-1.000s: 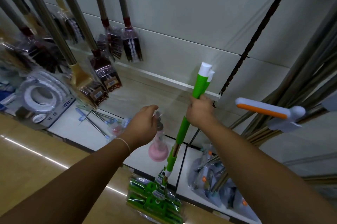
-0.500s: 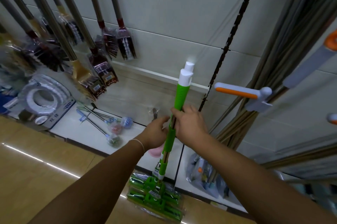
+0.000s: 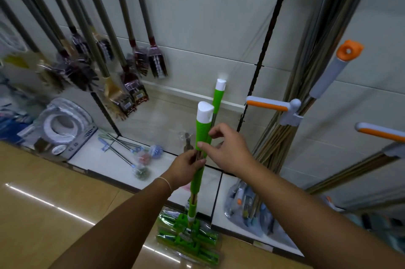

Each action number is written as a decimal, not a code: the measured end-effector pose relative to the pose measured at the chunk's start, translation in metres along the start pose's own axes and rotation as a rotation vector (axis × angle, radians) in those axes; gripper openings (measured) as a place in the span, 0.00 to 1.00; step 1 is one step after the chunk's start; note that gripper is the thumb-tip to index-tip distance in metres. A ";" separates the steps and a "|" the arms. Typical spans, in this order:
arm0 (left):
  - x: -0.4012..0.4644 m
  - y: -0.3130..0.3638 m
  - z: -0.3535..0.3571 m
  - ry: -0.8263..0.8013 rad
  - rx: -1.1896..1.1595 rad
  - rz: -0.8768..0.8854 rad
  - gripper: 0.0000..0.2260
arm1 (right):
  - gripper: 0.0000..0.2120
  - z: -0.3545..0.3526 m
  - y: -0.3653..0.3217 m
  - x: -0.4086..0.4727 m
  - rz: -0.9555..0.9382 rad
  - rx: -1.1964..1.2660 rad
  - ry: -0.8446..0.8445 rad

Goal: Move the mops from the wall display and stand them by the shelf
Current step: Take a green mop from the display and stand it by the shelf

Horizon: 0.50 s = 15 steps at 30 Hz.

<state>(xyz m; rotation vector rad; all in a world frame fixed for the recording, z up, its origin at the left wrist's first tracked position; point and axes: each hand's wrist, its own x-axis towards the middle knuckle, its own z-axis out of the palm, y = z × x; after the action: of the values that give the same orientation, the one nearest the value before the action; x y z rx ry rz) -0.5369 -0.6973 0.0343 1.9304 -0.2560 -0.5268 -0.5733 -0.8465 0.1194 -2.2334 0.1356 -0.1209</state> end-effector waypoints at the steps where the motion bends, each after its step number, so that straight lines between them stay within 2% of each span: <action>1: -0.006 0.000 -0.001 -0.003 0.006 -0.002 0.08 | 0.16 0.001 -0.006 -0.004 0.020 0.012 0.010; 4: -0.024 0.001 -0.005 -0.015 0.018 -0.001 0.04 | 0.19 0.008 -0.018 -0.018 0.068 0.047 0.044; 9: -0.058 0.009 -0.017 -0.010 0.064 0.048 0.11 | 0.18 0.020 -0.039 -0.044 0.041 0.033 0.070; 15: -0.104 0.009 -0.047 -0.058 0.099 0.136 0.06 | 0.15 0.040 -0.081 -0.086 0.019 0.041 0.052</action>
<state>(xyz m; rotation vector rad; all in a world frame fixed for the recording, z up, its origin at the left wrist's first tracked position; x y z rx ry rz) -0.6056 -0.6200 0.0837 1.9783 -0.4550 -0.4875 -0.6489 -0.7536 0.1552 -2.1885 0.1803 -0.1699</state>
